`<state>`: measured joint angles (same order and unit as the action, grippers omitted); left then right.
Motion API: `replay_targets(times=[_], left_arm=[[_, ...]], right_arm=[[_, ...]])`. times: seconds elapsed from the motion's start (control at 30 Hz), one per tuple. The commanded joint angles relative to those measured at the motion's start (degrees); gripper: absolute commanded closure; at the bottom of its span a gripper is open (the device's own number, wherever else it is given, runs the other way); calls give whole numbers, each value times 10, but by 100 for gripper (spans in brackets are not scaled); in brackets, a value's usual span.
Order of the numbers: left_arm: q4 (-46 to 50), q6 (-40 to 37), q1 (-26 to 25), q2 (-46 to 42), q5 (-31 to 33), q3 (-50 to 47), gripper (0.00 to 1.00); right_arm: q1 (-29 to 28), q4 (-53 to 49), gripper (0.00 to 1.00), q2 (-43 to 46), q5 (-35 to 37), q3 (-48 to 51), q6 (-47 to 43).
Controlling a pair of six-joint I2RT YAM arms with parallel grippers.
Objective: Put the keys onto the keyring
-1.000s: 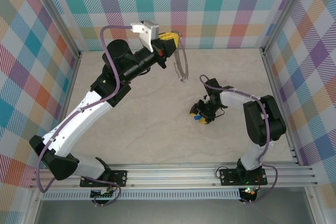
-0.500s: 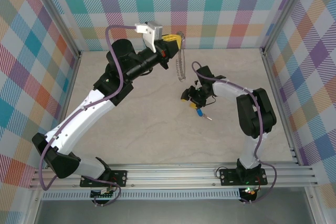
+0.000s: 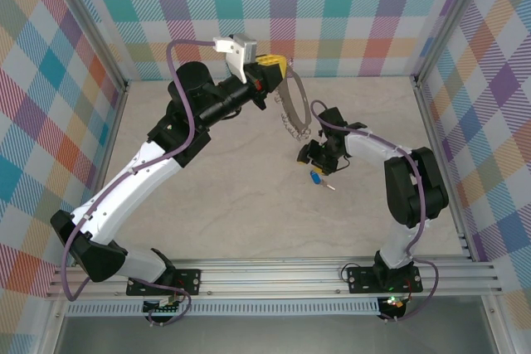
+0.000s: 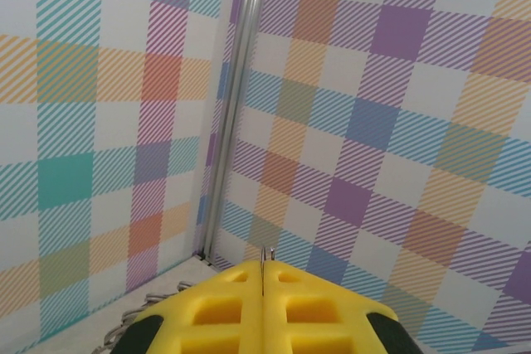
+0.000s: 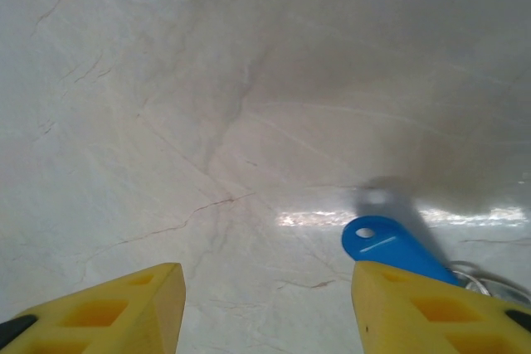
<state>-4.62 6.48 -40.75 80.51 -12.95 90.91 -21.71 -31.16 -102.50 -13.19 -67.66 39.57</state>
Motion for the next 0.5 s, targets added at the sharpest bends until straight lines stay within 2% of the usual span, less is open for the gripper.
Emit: replay_targets(times=[0.0,0.33,0.47], left_arm=[[-32,7,-5,-25,-10,6,100],[-34,4,-5,-32,-11,-1,100],[-41,4,-5,-37,-9,-8,100]], right_arm=[[4,-21,44,-12,23,-8,-26],[4,-43,44,-32,48,-4,-73],[2,-40,48,-29,45,13,-78]])
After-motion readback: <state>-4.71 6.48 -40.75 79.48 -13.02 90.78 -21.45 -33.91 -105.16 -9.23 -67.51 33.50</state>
